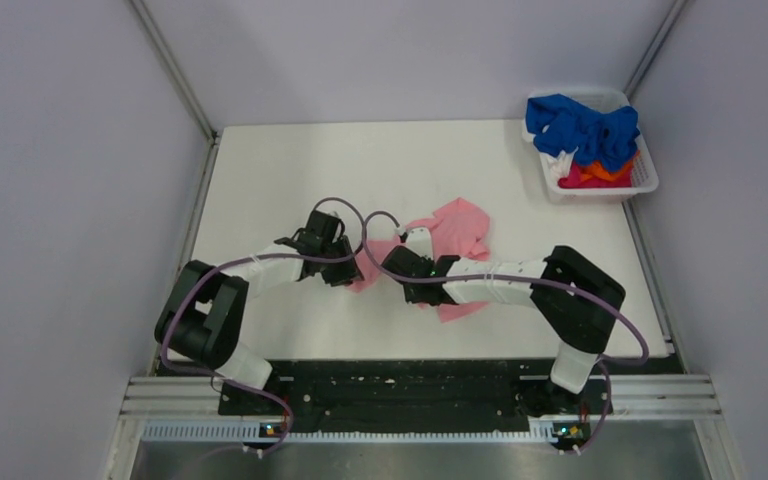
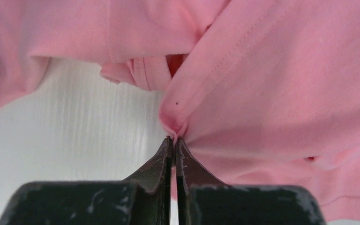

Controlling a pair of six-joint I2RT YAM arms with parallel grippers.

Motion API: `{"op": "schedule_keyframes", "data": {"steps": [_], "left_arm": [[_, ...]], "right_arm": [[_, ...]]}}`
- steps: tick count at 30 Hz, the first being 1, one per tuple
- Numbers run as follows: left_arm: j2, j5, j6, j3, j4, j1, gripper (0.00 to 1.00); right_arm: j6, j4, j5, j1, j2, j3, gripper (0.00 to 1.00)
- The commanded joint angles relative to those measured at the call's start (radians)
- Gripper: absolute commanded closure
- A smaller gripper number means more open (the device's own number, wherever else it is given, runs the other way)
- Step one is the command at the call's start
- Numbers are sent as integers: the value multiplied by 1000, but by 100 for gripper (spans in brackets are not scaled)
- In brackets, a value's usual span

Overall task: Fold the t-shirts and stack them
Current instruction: Flatten out the tshirt

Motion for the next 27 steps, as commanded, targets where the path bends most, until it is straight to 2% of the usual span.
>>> {"op": "schedule_keyframes", "data": {"steps": [1, 2, 3, 9, 16, 21, 27], "left_arm": [[45, -37, 11, 11, -20, -20, 77], [44, -40, 9, 12, -20, -22, 92], [41, -47, 7, 10, -19, -23, 100], [-55, -77, 5, -25, -4, -28, 100], [-240, -63, 21, 25, -29, -27, 100], [-336, -204, 35, 166, -121, -25, 100], [-478, -374, 82, 306, -92, -22, 100]], "right_arm": [[-31, 4, 11, 1, -111, -17, 100], [-40, 6, 16, -1, -141, -16, 100], [-48, 10, 17, -4, -171, -19, 100], [-76, 65, -27, -102, -397, -99, 100], [-119, 34, 30, -349, -652, -169, 100], [-137, 32, 85, -481, -791, -142, 100], [-271, 89, 183, -501, -896, -10, 100]]}}
